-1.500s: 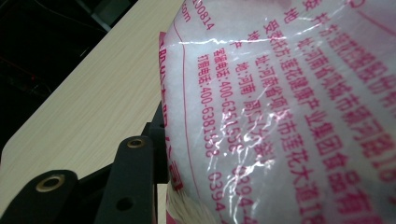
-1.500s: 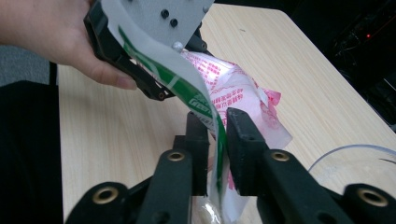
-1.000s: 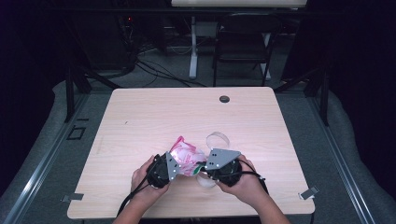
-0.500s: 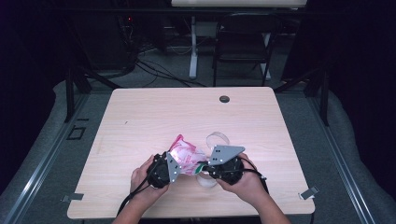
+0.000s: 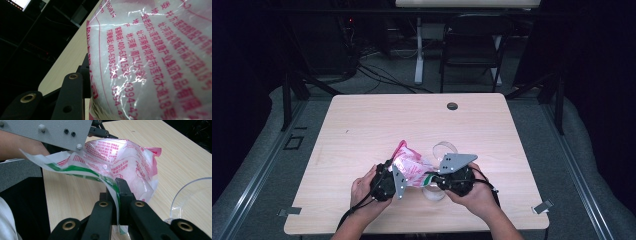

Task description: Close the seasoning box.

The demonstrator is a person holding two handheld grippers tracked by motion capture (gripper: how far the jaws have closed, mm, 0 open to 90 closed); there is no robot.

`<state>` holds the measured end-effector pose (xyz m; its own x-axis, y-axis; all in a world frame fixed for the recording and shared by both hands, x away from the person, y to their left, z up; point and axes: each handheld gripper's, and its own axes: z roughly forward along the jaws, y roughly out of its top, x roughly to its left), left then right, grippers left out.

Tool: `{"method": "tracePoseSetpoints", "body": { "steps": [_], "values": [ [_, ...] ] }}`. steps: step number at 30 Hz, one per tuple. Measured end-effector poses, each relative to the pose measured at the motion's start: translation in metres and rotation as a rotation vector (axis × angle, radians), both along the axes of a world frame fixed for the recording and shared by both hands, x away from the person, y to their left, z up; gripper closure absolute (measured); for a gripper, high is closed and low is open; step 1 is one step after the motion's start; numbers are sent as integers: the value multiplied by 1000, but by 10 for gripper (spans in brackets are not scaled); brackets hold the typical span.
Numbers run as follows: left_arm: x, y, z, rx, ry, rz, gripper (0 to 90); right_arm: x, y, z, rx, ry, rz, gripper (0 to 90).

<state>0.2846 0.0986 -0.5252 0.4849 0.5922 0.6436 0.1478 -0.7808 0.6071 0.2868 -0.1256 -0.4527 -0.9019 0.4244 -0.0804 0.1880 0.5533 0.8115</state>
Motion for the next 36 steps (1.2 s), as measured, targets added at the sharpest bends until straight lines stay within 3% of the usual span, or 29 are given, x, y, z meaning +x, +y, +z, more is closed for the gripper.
{"method": "tracePoseSetpoints", "body": {
  "steps": [10,21,25,27,28,30,36],
  "values": [
    [-1,-2,4,60,-78,1,600,1,-2,-1,0,8,-1,900],
    [3,-6,11,92,-86,-9,601,3,-6,-1,12,11,-12,900],
    [3,-6,16,153,-89,-14,601,3,-7,-1,14,13,-11,900],
    [4,-7,17,143,-99,-21,601,3,-7,-1,13,13,-13,900],
    [4,-6,20,175,-96,-23,601,3,-7,-1,16,14,-13,900],
    [4,-7,24,195,-95,-22,601,4,-8,-1,19,14,-13,900],
    [4,-8,28,209,-108,-32,602,3,-9,0,27,15,-18,900]
  ]
}}
